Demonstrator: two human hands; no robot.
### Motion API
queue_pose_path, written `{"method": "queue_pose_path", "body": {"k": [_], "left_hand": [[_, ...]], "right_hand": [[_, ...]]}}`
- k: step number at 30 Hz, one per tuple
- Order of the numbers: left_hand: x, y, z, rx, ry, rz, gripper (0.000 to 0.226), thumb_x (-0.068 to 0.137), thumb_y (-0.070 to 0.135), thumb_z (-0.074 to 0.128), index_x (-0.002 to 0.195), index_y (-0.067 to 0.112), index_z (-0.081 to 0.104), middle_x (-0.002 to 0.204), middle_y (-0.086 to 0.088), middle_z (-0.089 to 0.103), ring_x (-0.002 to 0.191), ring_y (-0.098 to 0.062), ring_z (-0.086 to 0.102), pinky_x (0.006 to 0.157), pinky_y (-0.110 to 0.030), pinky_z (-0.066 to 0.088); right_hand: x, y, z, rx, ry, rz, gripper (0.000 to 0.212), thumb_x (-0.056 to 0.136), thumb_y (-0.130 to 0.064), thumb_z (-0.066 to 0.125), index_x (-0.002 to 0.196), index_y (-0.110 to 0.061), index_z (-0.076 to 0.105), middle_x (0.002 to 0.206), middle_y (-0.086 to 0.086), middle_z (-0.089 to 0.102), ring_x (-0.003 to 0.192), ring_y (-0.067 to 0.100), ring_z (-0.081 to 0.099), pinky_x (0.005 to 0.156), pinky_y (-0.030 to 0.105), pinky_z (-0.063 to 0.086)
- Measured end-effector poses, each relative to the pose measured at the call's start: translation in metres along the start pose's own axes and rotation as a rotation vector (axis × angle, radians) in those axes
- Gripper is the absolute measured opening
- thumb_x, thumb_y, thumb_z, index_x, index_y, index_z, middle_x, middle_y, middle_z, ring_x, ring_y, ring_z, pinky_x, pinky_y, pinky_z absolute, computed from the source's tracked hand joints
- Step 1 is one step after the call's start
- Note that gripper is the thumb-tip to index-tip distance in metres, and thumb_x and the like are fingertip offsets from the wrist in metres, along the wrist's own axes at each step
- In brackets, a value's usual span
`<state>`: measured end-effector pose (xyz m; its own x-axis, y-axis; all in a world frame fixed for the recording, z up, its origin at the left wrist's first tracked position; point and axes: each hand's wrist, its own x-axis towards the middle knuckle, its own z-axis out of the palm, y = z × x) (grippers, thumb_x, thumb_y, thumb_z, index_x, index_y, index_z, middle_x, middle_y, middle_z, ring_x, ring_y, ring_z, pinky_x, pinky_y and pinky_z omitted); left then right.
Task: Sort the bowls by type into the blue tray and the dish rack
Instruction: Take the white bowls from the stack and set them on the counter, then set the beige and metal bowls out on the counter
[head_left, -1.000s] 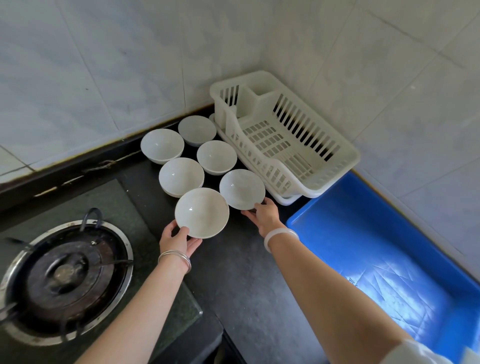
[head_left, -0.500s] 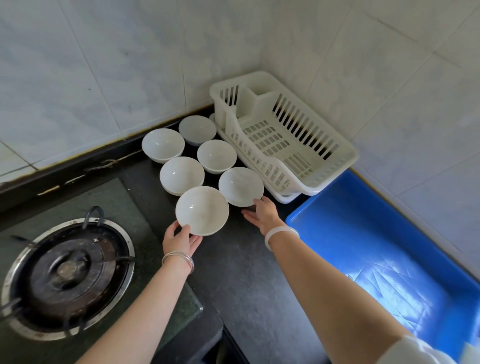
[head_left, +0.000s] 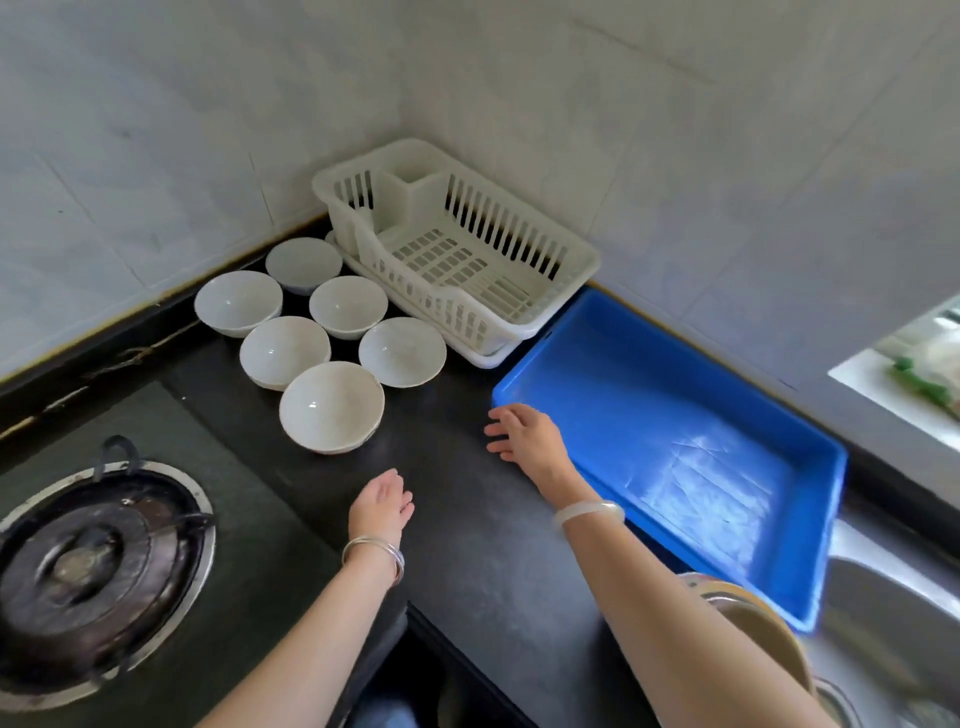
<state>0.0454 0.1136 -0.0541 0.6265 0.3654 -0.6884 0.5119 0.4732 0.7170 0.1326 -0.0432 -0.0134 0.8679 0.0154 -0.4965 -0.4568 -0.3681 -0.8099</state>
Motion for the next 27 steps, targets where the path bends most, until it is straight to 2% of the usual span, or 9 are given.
{"method": "queue_pose_path", "body": {"k": [3,6,10,12,16,18,21,25,27], "left_hand": [[-0.032,-0.018,0.032,0.108,-0.157,-0.013,0.029,0.094,0.004,0.046,0.121,-0.004,0.053,0.118,-0.021,0.057,0.102,-0.030,0.058,0.091,-0.034,0.047],[-0.066,-0.036,0.064,0.278,-0.328,0.010,0.024,0.094,0.009,0.048,0.115,0.001,0.058,0.106,-0.015,0.061,0.092,-0.025,0.062,0.082,-0.027,0.051],[-0.111,-0.069,0.102,0.529,-0.527,0.105,0.022,0.093,0.012,0.050,0.111,0.005,0.061,0.093,-0.003,0.063,0.080,-0.013,0.063,0.062,-0.011,0.053],[-0.131,-0.085,0.119,0.653,-0.602,0.171,0.024,0.092,0.011,0.051,0.114,0.007,0.062,0.097,-0.002,0.064,0.081,-0.012,0.062,0.064,-0.011,0.052],[-0.159,-0.109,0.143,0.898,-0.684,0.336,0.027,0.090,0.019,0.056,0.115,0.014,0.064,0.111,-0.002,0.068,0.099,-0.015,0.062,0.088,-0.024,0.049],[-0.166,-0.116,0.151,1.024,-0.697,0.413,0.031,0.089,0.020,0.056,0.120,0.016,0.062,0.118,-0.001,0.066,0.106,-0.015,0.060,0.089,-0.022,0.045],[-0.172,-0.122,0.157,1.160,-0.698,0.529,0.034,0.088,0.016,0.055,0.121,0.022,0.062,0.114,-0.001,0.067,0.104,-0.018,0.061,0.092,-0.029,0.048],[-0.172,-0.123,0.160,1.172,-0.686,0.563,0.031,0.087,0.011,0.055,0.115,0.021,0.064,0.108,-0.002,0.069,0.093,-0.015,0.061,0.081,-0.023,0.047],[-0.171,-0.124,0.160,1.164,-0.680,0.545,0.031,0.088,0.012,0.054,0.116,0.020,0.063,0.111,-0.001,0.068,0.095,-0.014,0.061,0.083,-0.021,0.044]], "right_hand": [[-0.041,0.032,-0.043,-0.098,0.140,-0.058,0.020,0.095,-0.024,0.044,0.090,-0.024,0.063,0.082,-0.004,0.068,0.064,0.010,0.063,0.063,0.023,0.048],[-0.083,0.067,-0.087,-0.168,0.275,-0.036,0.018,0.095,-0.020,0.047,0.087,-0.023,0.062,0.075,-0.004,0.066,0.064,0.017,0.062,0.058,0.025,0.046],[-0.137,0.110,-0.139,-0.327,0.488,0.028,0.016,0.094,-0.018,0.052,0.096,-0.017,0.067,0.087,0.004,0.069,0.082,0.026,0.064,0.069,0.031,0.045],[-0.163,0.129,-0.159,-0.440,0.611,0.050,0.016,0.092,-0.017,0.054,0.099,-0.015,0.068,0.098,0.007,0.069,0.091,0.028,0.062,0.072,0.033,0.045],[-0.201,0.160,-0.184,-0.603,0.728,0.138,0.019,0.091,-0.018,0.055,0.107,-0.013,0.065,0.108,0.009,0.061,0.099,0.032,0.057,0.073,0.035,0.043],[-0.211,0.170,-0.189,-0.654,0.718,0.154,0.020,0.091,-0.021,0.056,0.108,-0.013,0.064,0.108,0.008,0.060,0.100,0.030,0.057,0.072,0.034,0.042],[-0.215,0.177,-0.189,-0.697,0.681,0.182,0.018,0.090,-0.025,0.057,0.102,-0.013,0.062,0.103,0.007,0.063,0.098,0.029,0.059,0.068,0.032,0.040],[-0.211,0.176,-0.187,-0.698,0.698,0.189,0.015,0.087,-0.023,0.061,0.096,-0.011,0.059,0.098,0.008,0.068,0.090,0.030,0.061,0.063,0.031,0.035],[-0.208,0.176,-0.187,-0.696,0.699,0.192,0.014,0.088,-0.021,0.060,0.095,-0.010,0.056,0.098,0.010,0.068,0.089,0.031,0.061,0.063,0.030,0.033]]}}
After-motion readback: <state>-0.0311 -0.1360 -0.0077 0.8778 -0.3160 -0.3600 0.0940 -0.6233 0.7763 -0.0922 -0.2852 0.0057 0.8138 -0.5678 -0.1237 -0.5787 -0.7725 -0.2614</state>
